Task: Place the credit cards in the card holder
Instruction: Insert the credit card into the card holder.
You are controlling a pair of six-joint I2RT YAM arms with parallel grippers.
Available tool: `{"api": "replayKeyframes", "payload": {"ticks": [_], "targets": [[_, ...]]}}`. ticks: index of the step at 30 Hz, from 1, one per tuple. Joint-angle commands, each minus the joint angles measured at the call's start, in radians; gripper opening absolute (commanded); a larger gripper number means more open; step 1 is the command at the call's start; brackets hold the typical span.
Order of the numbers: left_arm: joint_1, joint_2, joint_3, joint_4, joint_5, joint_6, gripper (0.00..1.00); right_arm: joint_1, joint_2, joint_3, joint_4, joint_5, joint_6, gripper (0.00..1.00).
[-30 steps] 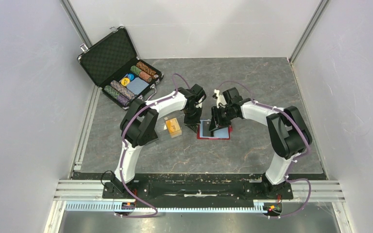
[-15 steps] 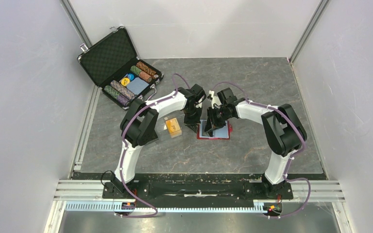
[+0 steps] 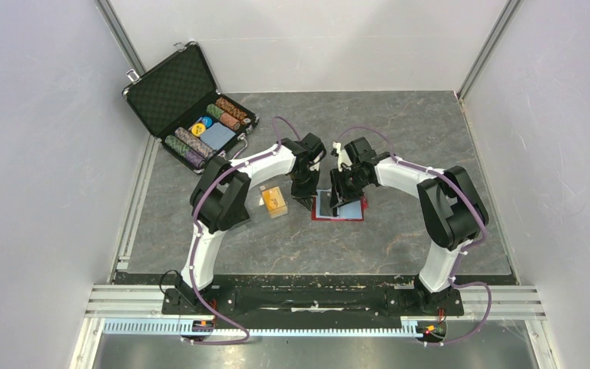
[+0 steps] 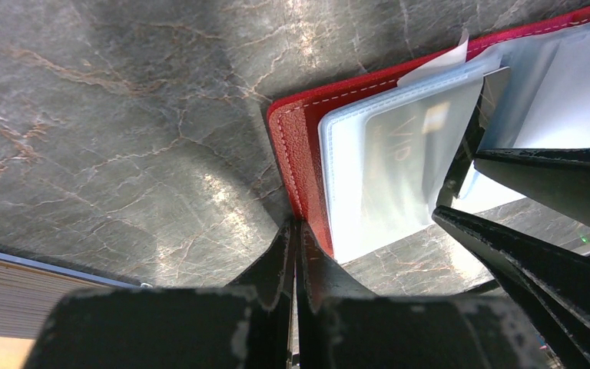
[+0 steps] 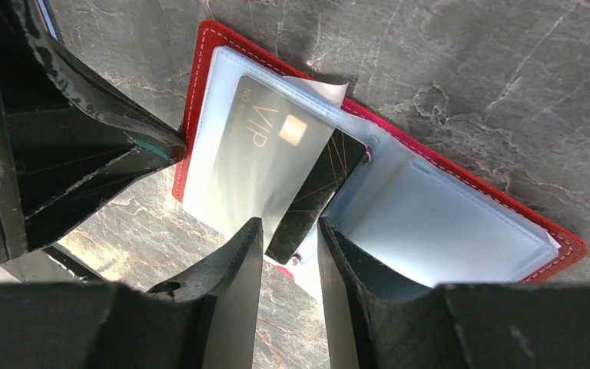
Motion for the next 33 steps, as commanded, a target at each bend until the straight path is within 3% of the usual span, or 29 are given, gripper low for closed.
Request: {"api": "replayKeyframes", "payload": {"ticks": [1,6,10,14,18,25,33], "targets": [[-0.028,0.054,-0.010,-0.020,-0.005,0.035,0.02,-0.002,-0.012,0.030,-0.015,0.020,-0.032,0.35],[-0.028,0.055,-0.007,-0.022,-0.002,0.037,0.02,-0.001,0.014,0.002,0.072,-0.109,0.016,0.32],[-0.028,0.053,-0.005,-0.021,-0.002,0.038,0.02,-0.001,-0.005,-0.037,0.194,-0.226,0.075,0.23],[-0.028,0.047,-0.007,-0.021,-0.008,0.039,0.02,-0.004,-0.028,-0.043,0.234,-0.233,0.095,0.18],[-0.028,0.036,-0.003,-0.020,-0.024,0.042,0.02,-0.010,-0.050,-0.038,0.183,-0.171,0.067,0.20],[-0.029,-0.086,0.034,0.002,-0.134,0.060,0.27,-0.037,-0.126,-0.027,0.141,-0.098,0.032,0.33],[-0.025,-0.324,-0.065,0.201,-0.145,0.066,0.49,-0.044,-0.147,0.045,0.131,-0.113,0.028,0.45]]}}
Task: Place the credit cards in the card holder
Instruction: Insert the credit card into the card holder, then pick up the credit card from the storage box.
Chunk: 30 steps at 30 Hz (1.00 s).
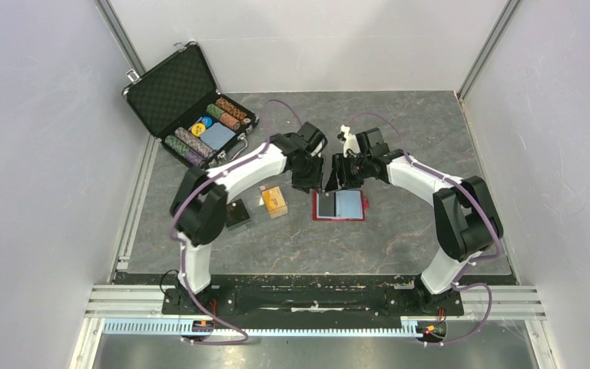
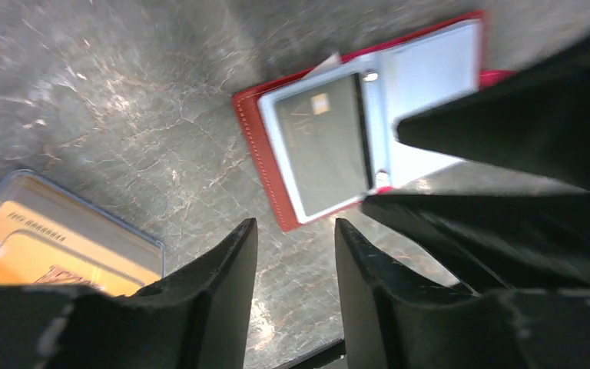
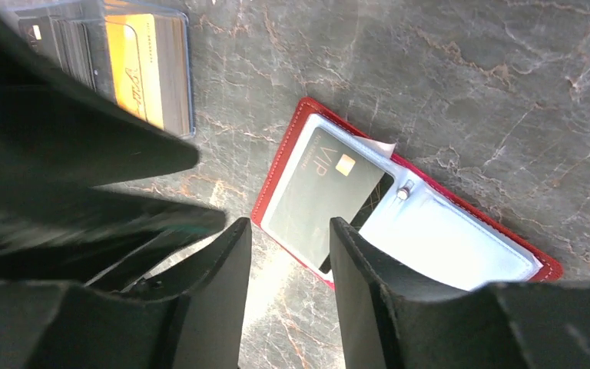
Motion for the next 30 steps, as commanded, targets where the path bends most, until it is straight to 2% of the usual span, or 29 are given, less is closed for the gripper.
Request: {"api": "replayKeyframes", "payload": {"ticks": [1,8,14,17,21,24,30], "targets": [[0.005,-0.207,-0.067,0.166,-0.019,0.054,0.51,-0.001,-0.032,0.075,0.000,-0.006,-0.015,0.46],[0.064,-0.429,-0.303,0.380,0.067,-0.040,0.60,0.010,-0.009,0.131,0.005,-0.049,-0.009,0.53],[0.233,-0.627,-0.565,0.613,0.211,-0.235,0.61,0.056,0.038,0.195,0.015,-0.077,0.016,0.56],[0.336,-0.722,-0.673,0.651,0.246,-0.298,0.61,0.084,0.065,0.231,0.026,-0.091,0.033,0.57],[0.478,-0.843,-0.747,0.569,0.258,-0.303,0.61,0.121,0.118,0.302,0.027,-0.118,0.058,0.56],[0.572,-0.895,-0.745,0.426,0.252,-0.232,0.61,0.154,0.165,0.363,0.028,-0.140,0.080,0.56],[0.626,-0.906,-0.653,0.079,0.088,-0.058,0.61,0.226,0.249,0.470,0.025,-0.180,0.125,0.55]]}}
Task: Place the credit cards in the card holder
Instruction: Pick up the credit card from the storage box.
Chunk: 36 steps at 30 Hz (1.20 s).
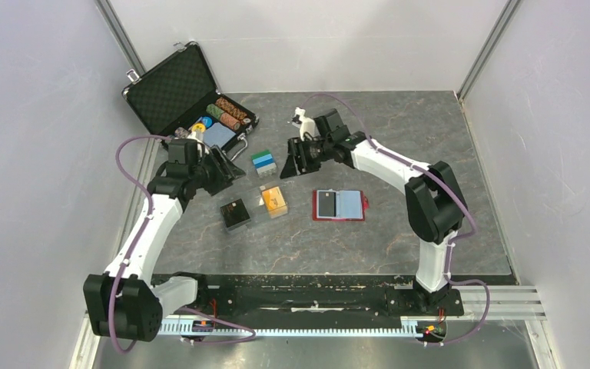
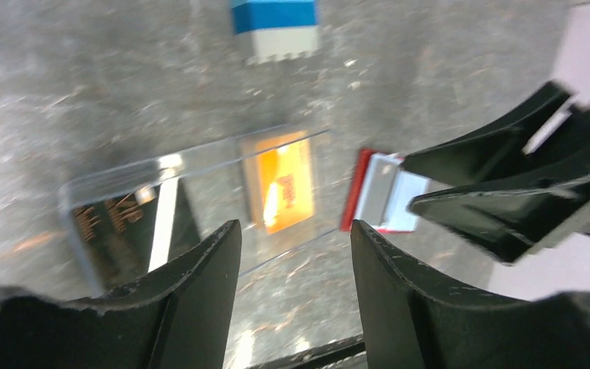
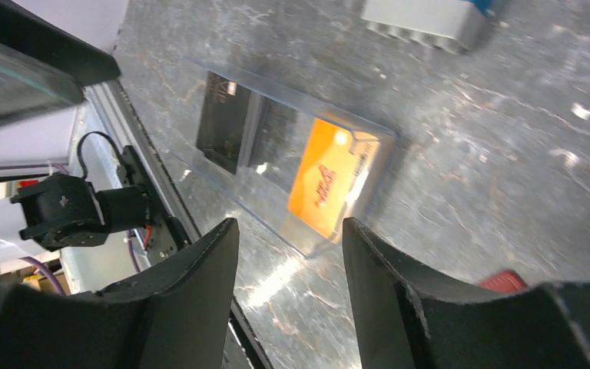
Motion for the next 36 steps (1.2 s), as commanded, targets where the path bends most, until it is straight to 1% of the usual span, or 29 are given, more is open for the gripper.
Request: {"api": "replayKeyframes", "payload": {"ticks": [1,6,11,19,25,36], "targets": [[0.010,-0.002,0.080,-0.276,-0.124,0.154,0.61,0.055,0.054,0.103,0.016,-0.058,0.051,0.54],[0.010,0.023,0.118,-0.418,-0.237,0.222,0.59,0.112,0.116,0.153,0.019,-0.104,0.087,0.50],[0.010,0.077,0.115,-0.472,-0.259,0.262,0.56,0.167,0.167,0.166,0.043,-0.139,0.126,0.47],[0.007,0.132,0.084,-0.462,-0.258,0.271,0.47,0.225,0.241,0.171,0.107,-0.158,0.187,0.45],[0.005,0.161,0.084,-0.436,-0.222,0.272,0.40,0.251,0.289,0.187,0.117,-0.120,0.198,0.42],[-0.028,0.172,0.074,-0.417,-0.209,0.264,0.36,0.277,0.356,0.241,0.087,-0.073,0.208,0.40]]}}
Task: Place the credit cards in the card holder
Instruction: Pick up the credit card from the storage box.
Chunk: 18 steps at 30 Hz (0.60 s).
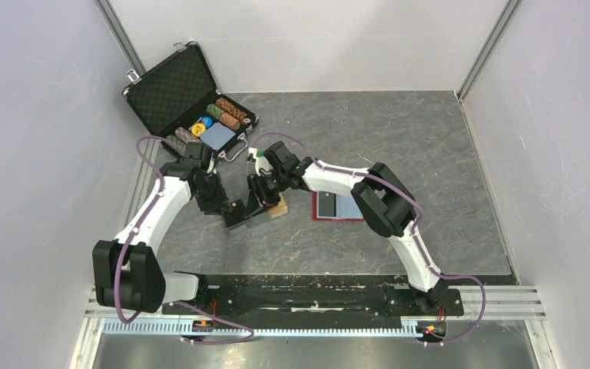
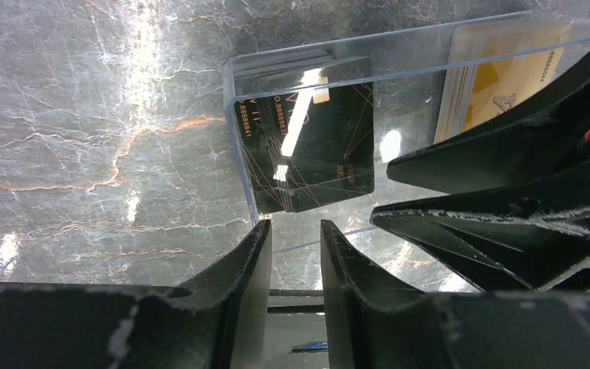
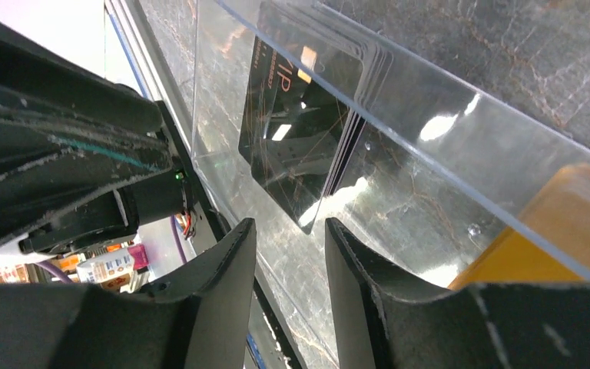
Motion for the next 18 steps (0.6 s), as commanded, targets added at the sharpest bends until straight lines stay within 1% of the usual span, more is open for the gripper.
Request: {"api": "replayKeyframes", "payload": {"ticks": [1,6,9,10,11,13,15,18], "targets": [[-0.011,-0.007,-0.006,0.030,0.010,0.036,0.35,0.016,0.024,0.063,-0.002,0.034,0.003,0.41],[-0.018,-0.004,-0.005,0.029,0.011,0.033,0.33,0.027,0.063,0.116,-0.053,0.053,-0.015,0.39],[-0.022,0.001,-0.002,0.030,0.011,0.033,0.32,0.033,0.077,0.130,-0.059,0.056,-0.016,0.35],[-0.023,0.003,-0.002,0.032,0.011,0.033,0.31,0.034,0.080,0.133,-0.061,0.054,-0.014,0.31],[-0.023,0.003,-0.002,0.033,0.012,0.034,0.30,0.035,0.081,0.138,-0.063,0.054,-0.015,0.24],[-0.025,0.004,-0.004,0.036,0.013,0.033,0.29,0.035,0.078,0.141,-0.064,0.051,-0.015,0.16],[-0.027,0.008,-0.006,0.036,0.014,0.034,0.29,0.035,0.074,0.145,-0.062,0.047,-0.017,0.11],[-0.028,0.011,-0.009,0.041,0.013,0.033,0.28,0.035,0.061,0.151,-0.065,0.045,-0.017,0.08]]}}
